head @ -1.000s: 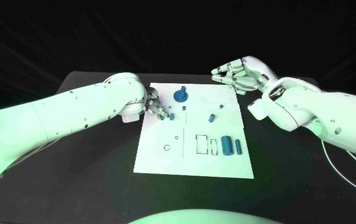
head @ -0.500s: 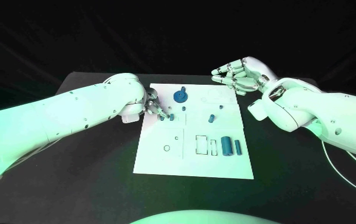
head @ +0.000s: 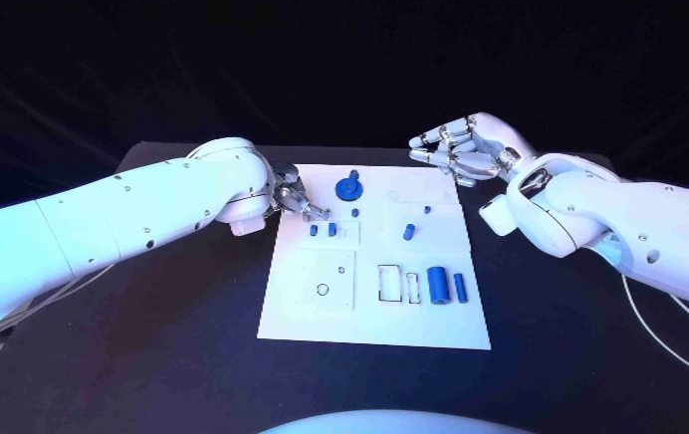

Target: Assemble the parts on the task board

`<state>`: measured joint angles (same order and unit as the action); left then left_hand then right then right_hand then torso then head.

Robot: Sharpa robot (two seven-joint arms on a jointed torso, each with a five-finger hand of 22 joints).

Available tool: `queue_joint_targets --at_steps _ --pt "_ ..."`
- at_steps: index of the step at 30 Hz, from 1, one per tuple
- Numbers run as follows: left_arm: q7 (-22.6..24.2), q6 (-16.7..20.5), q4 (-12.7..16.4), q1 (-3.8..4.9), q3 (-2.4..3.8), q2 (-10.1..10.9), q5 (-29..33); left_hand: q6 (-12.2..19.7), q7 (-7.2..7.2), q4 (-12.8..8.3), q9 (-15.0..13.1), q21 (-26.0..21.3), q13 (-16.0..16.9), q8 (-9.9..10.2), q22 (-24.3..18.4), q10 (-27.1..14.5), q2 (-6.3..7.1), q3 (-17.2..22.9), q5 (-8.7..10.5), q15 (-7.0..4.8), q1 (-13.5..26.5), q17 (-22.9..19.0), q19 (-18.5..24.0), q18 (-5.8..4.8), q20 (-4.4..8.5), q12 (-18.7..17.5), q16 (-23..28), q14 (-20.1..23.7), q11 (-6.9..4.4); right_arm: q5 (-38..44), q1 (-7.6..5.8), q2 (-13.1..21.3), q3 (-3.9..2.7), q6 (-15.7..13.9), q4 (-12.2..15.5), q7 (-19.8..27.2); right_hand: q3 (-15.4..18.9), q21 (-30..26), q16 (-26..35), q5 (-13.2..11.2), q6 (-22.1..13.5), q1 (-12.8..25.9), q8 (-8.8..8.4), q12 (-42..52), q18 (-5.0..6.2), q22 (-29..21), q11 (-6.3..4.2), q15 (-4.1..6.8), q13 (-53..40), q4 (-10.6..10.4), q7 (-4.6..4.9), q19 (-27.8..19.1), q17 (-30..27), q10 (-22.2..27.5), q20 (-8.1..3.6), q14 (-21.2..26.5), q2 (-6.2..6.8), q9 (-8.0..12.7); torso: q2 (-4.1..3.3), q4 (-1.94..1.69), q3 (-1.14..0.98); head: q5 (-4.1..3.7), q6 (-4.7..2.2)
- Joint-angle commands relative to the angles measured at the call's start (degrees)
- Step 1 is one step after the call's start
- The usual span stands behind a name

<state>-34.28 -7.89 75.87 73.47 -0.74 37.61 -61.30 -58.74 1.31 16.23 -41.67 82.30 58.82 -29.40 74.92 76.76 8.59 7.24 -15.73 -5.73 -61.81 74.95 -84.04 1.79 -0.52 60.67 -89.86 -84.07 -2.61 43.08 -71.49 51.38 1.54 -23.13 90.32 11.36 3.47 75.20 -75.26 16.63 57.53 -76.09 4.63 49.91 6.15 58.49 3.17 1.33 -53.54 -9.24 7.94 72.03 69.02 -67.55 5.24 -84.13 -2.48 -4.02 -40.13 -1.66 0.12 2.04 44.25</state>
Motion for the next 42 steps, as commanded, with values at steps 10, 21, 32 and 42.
queue_joint_targets --at_steps 10,21,32,42 --pt "9.1 9.8 1.7 0.74 0.27 0.9 4.1 3.4 1.38 0.4 1.0 -9.9 -12.5 1.6 3.0 -7.3 -1.48 -5.7 -0.19 0.88 -3.2 12.0 1.6 2.61 -0.77 -12.1 2.1 -4.9 1.25 0.2 0.18 -0.1 0.00 0.7 0.0 0.3 0.1 -0.2 0.4 0.4 -0.1 0.0 0.15 0.0 0.34 -0.1 -0.02 -0.19 0.1 -0.2 0.21 -0.4 -0.1 0.0 -0.12 -1.4 -0.53 0.0 -0.04 0.00 -0.01 -0.21 -0.21" --pt "34.2 18.5 -0.6 -0.88 -1.19 -2.1 -0.6 8.8 7.24 -7.6 17.2 -51.9 -35.9 16.0 -24.6 -22.0 -0.73 4.5 7.27 6.67 -28.9 -31.0 21.8 8.75 -5.87 -37.9 44.0 20.5 7.61 0.2 0.21 -0.1 0.00 0.6 -0.2 0.3 0.1 -0.3 0.4 0.4 -0.2 0.0 0.14 0.0 0.34 -0.1 -0.01 -0.19 0.1 -0.2 0.22 -0.4 -0.1 0.1 -0.13 -1.4 -0.52 0.0 -0.10 0.04 0.08 -0.68 -0.58" --pt "34.1 18.2 -3.5 -1.97 -2.27 -5.2 -15.6 3.5 6.81 -7.9 25.0 -50.6 -46.8 20.8 -25.0 -16.9 1.96 6.6 7.44 6.04 -25.4 -25.6 14.2 8.74 -5.67 -44.8 34.0 9.7 7.51 0.2 0.24 -0.2 0.00 0.7 -0.2 0.4 0.1 -0.3 0.4 0.5 -0.2 -0.1 0.14 0.0 0.36 -0.2 -0.02 -0.19 0.1 -0.2 0.21 -0.5 -0.1 0.1 -0.13 -1.4 -0.54 0.0 -0.05 0.01 0.01 -0.94 -0.76" --pt "28.5 15.5 -7.3 -2.62 -2.67 -8.7 -23.0 -0.1 6.16 -7.0 27.9 -19.7 -50.4 22.2 -3.6 -13.5 1.99 5.4 7.54 5.18 -23.1 -5.5 1.0 3.68 -4.70 -46.8 13.7 -0.8 6.76 0.2 0.26 -0.4 0.00 0.8 -0.2 0.4 0.1 -0.3 0.4 0.5 -0.2 -0.1 0.14 0.0 0.36 -0.2 -0.02 -0.19 0.1 -0.2 0.21 -0.5 -0.1 0.1 -0.13 -1.4 -0.54 0.0 -0.22 0.27 -0.02 -1.01 -0.85"
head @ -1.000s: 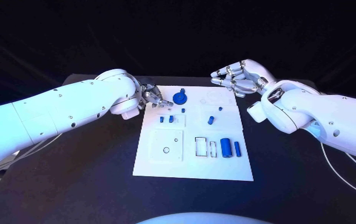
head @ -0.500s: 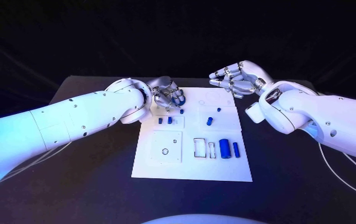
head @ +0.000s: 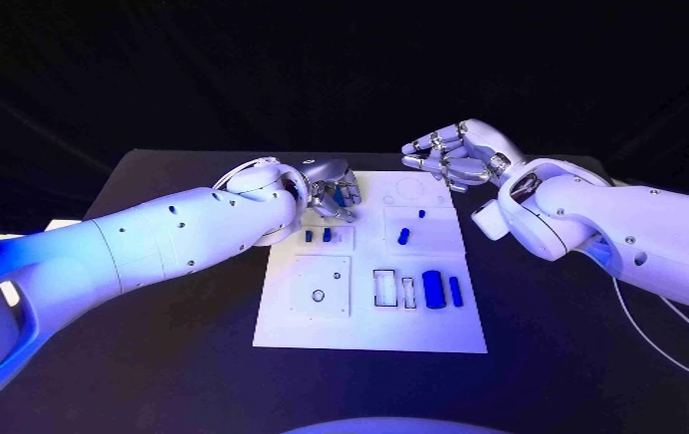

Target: Assemble the parts on the task board

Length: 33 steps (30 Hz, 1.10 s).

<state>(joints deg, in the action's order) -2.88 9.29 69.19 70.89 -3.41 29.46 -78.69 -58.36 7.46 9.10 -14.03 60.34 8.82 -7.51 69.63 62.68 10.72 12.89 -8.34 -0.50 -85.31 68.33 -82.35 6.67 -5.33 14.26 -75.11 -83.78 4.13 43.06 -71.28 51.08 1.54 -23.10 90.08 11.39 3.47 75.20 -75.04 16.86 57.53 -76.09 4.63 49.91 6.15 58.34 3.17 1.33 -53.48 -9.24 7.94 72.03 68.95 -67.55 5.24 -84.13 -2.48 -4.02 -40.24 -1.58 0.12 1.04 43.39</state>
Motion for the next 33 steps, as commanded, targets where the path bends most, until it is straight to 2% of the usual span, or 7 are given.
queue_joint_targets --at_steps 1,5,14,26,33 --pt "-3.3 -1.9 -0.8 -0.07 -0.01 -0.8 -5.9 -0.7 -0.03 0.1 0.5 3.5 -0.6 0.5 2.5 0.8 -0.18 -0.3 0.17 -0.08 0.4 1.4 -1.1 -1.41 0.18 -0.6 -1.4 -1.3 -0.03 0.2 0.06 -0.1 0.00 0.8 0.0 0.4 0.1 -0.3 0.2 0.2 -0.2 -0.1 0.14 0.0 0.36 0.0 -0.02 -0.19 0.1 -0.2 0.22 -0.5 0.0 0.1 -0.13 -1.4 -0.54 0.0 -0.17 0.23 -0.01 0.03 -0.03" --pt "-4.2 -2.4 -1.5 -0.12 -0.04 -1.4 -6.8 -1.2 -0.13 0.1 1.0 5.9 -1.1 0.8 4.3 1.4 -0.31 -0.1 0.14 -0.22 0.4 2.0 -1.8 -1.81 0.32 -1.0 -2.2 -1.8 -0.15 0.2 0.07 -0.1 0.00 0.8 0.0 0.4 0.1 -0.3 0.2 0.2 -0.2 -0.1 0.14 0.0 0.36 0.0 -0.02 -0.19 0.1 -0.2 0.22 -0.5 0.0 0.1 -0.13 -1.4 -0.54 0.0 -0.29 0.36 -0.01 0.09 -0.08" --pt "-4.6 -4.3 -2.0 -0.15 -0.05 -2.2 -7.4 -2.7 -0.53 -0.2 1.5 9.2 -1.9 0.8 6.7 2.9 -1.09 1.0 0.07 -0.61 -0.3 1.5 -2.7 -2.36 0.64 -1.6 -2.3 -2.2 -0.56 0.2 0.08 -0.2 -0.01 0.9 0.0 0.4 0.1 -0.3 0.2 0.2 -0.2 -0.1 0.14 0.0 0.36 0.0 -0.02 -0.19 0.1 -0.2 0.22 -0.5 0.0 0.1 -0.13 -1.4 -0.54 0.0 -0.22 0.31 0.01 0.02 0.08" --pt "-4.5 -5.4 -2.6 -0.23 -0.06 -3.0 -7.5 -4.8 -0.92 -0.8 2.2 11.2 -2.8 1.0 8.3 5.7 -1.62 3.4 0.26 -1.11 -0.9 0.2 -3.1 -2.69 1.10 -2.7 -2.0 -2.3 -1.13 0.2 0.08 -0.3 -0.01 0.9 -0.1 0.5 0.1 -0.3 0.2 0.3 -0.2 -0.2 0.15 0.1 0.34 0.0 -0.03 -0.18 0.0 -0.2 0.21 -0.4 0.0 0.0 -0.14 -1.5 -0.65 0.0 -0.22 0.26 0.03 0.00 0.13" --pt "-5.1 -6.2 -3.1 -0.28 -0.06 -3.3 -7.6 -6.3 -1.01 -2.1 2.5 11.9 -2.9 0.9 8.9 7.6 -2.41 5.9 1.10 -1.43 -2.2 0.1 -3.2 -2.80 1.38 -3.2 -2.2 -2.4 -1.48 0.2 0.08 -0.4 -0.01 1.0 -0.1 0.5 0.1 -0.3 0.2 0.3 -0.2 -0.2 0.15 0.1 0.34 0.0 -0.03 -0.18 0.0 -0.2 0.21 -0.4 0.0 0.0 -0.14 -1.5 -0.65 0.0 -0.24 0.30 0.01 0.03 0.08"
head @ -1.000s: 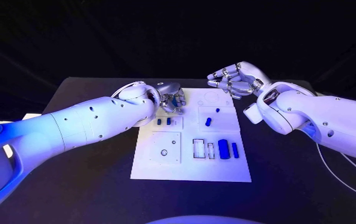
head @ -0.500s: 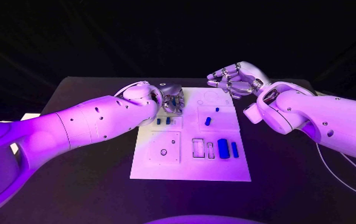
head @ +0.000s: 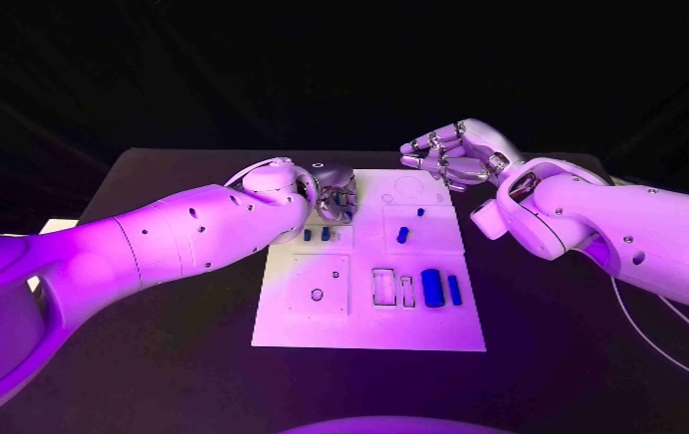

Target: Assemble the parts on the task board

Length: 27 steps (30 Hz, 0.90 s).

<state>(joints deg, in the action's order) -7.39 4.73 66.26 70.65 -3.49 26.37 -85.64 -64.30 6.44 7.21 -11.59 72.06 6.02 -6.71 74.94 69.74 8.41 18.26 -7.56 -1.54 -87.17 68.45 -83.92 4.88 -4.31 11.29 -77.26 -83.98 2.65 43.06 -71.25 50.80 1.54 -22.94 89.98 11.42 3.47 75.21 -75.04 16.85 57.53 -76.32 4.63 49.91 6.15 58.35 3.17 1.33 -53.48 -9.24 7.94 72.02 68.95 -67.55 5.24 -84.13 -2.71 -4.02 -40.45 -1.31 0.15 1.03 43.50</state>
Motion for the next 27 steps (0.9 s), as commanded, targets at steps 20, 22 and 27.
queue_joint_targets --at_steps 20,22,27 --pt "-0.4 0.1 1.2 -0.33 0.57 0.7 0.8 -2.5 0.04 -3.0 0.8 1.2 0.0 0.5 4.7 3.0 -0.07 5.1 0.91 -0.58 0.2 -0.6 -1.6 -1.20 0.58 -1.9 -0.3 -2.1 -0.24 0.2 0.05 -0.1 -0.01 0.8 0.1 0.5 0.1 -0.3 0.2 0.4 -0.2 0.0 0.16 0.3 0.35 0.0 -0.03 -0.17 -0.1 -0.2 0.21 -0.4 0.0 -0.1 -0.14 -1.5 -0.49 0.0 0.06 0.02 -0.05 -0.03 -0.19" --pt "-0.7 0.3 2.1 -0.31 1.19 1.6 2.7 -2.5 0.08 -3.1 0.9 1.2 0.0 0.6 4.7 3.1 -0.04 5.3 0.91 -0.57 0.5 -0.7 -1.6 -1.19 0.58 -2.0 -0.3 -2.1 -0.21 0.2 0.05 0.0 -0.01 0.8 0.1 0.5 0.1 -0.4 0.2 0.4 -0.2 0.0 0.16 0.3 0.35 0.0 -0.03 -0.17 -0.1 -0.2 0.21 -0.4 0.0 -0.1 -0.14 -1.5 -0.51 0.0 0.09 -0.01 -0.07 -0.08 -0.25" --pt "-1.5 0.3 4.3 0.08 2.62 4.0 8.4 -2.6 0.18 -3.2 1.0 1.2 0.0 0.7 4.7 3.1 -0.03 5.7 0.90 -0.53 0.9 -1.0 -1.6 -1.20 0.57 -2.3 -0.2 -2.1 -0.16 0.2 0.05 0.0 -0.01 0.8 0.1 0.4 0.1 -0.4 0.2 0.4 -0.2 0.0 0.16 0.3 0.35 0.0 -0.03 -0.17 -0.1 -0.2 0.21 -0.4 0.0 -0.1 -0.14 -1.5 -0.51 0.0 0.13 -0.10 -0.15 -0.18 -0.53"
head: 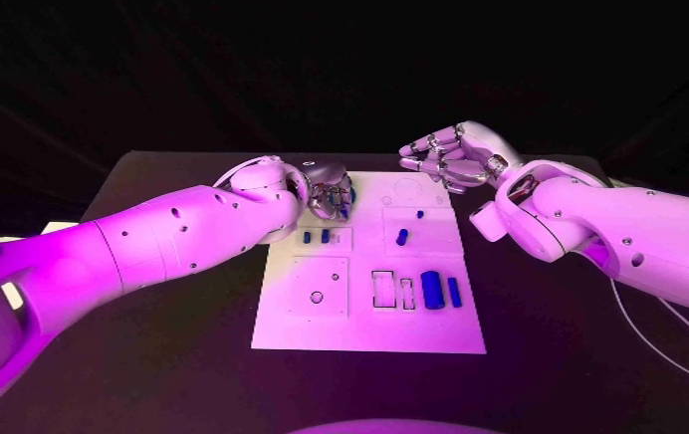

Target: Assemble the parts on the task board

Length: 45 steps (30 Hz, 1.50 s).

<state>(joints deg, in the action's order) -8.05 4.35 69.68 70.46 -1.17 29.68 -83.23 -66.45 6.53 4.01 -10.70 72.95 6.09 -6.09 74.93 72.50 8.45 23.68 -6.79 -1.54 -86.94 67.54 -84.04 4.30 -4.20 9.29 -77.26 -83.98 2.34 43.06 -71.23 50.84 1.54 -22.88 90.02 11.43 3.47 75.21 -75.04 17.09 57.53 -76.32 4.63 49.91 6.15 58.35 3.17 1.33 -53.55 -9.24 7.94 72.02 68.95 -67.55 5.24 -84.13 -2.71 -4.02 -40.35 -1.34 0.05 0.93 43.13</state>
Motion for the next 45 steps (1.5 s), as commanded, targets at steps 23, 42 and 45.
queue_joint_targets --at_steps 23,42,45 --pt "-2.0 -2.8 2.3 0.69 0.94 6.1 6.8 -0.5 0.18 -0.5 0.3 0.7 -0.1 0.4 5.1 0.5 0.34 1.0 -0.06 -0.44 1.4 -0.4 -1.6 -0.70 0.40 -1.0 -0.2 -2.0 0.26 0.2 0.09 0.3 0.00 0.8 0.0 0.4 0.1 -0.4 0.2 0.2 -0.2 0.0 0.16 0.3 0.35 0.0 -0.03 -0.17 -0.1 -0.2 0.21 -0.4 0.0 -0.1 -0.14 -1.5 -0.52 0.0 0.05 -0.23 0.07 0.25 -0.07" --pt "-1.3 -3.3 0.7 0.11 0.51 4.6 6.1 -0.5 0.17 -0.6 0.4 0.7 -0.1 0.5 5.1 0.5 0.38 1.1 -0.06 -0.42 1.5 -0.4 -1.5 -0.69 0.38 -1.0 -0.2 -2.0 0.26 0.2 0.13 0.2 0.00 0.9 0.0 0.4 0.1 -0.4 0.2 0.2 -0.2 0.0 0.16 0.3 0.35 0.0 -0.03 -0.17 -0.1 -0.2 0.21 -0.4 0.0 -0.1 -0.14 -1.5 -0.52 0.0 0.06 -0.16 -0.01 0.37 0.08" --pt "-1.2 -3.4 0.5 -0.02 0.42 4.2 6.1 -0.5 0.15 -0.6 0.4 0.7 -0.1 0.5 5.1 0.6 0.39 1.2 -0.07 -0.43 1.6 -0.4 -1.5 -0.68 0.38 -1.1 -0.2 -2.0 0.25 0.2 0.13 0.2 0.00 0.9 0.0 0.4 0.1 -0.4 0.2 0.2 -0.2 0.0 0.16 0.3 0.35 0.0 -0.03 -0.17 -0.1 -0.2 0.21 -0.4 0.0 -0.1 -0.14 -1.5 -0.52 0.0 0.04 -0.17 -0.02 0.36 0.07"
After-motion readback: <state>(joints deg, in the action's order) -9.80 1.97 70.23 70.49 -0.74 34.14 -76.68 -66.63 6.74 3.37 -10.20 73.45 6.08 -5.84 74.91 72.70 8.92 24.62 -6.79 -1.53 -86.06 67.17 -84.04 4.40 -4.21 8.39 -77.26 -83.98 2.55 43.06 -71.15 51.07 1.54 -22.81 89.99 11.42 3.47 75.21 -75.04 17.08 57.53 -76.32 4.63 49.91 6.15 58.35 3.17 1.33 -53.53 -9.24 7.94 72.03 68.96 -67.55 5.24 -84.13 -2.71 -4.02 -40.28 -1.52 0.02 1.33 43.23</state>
